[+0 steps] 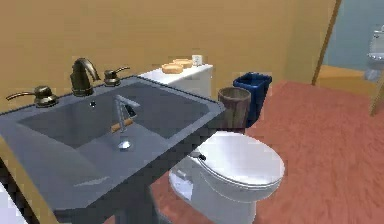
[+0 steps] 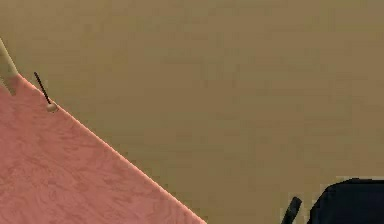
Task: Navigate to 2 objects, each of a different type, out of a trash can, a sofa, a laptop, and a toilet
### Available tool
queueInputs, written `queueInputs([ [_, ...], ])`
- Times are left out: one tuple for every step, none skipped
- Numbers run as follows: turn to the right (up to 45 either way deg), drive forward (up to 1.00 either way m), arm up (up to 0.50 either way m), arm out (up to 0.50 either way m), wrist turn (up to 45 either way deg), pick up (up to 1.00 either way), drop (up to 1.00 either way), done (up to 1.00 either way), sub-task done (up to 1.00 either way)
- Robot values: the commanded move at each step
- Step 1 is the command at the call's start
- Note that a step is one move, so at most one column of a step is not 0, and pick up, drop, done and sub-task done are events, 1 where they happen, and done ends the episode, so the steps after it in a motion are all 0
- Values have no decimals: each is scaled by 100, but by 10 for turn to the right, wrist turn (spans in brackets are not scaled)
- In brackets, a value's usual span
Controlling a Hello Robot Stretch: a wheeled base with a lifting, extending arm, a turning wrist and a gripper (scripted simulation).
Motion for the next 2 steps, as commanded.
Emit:
queueInputs([
  [0, 20, 0, 0, 0, 0, 0, 0, 0],
  [0, 0, 0, 0, 0, 0, 0, 100, 0],
])
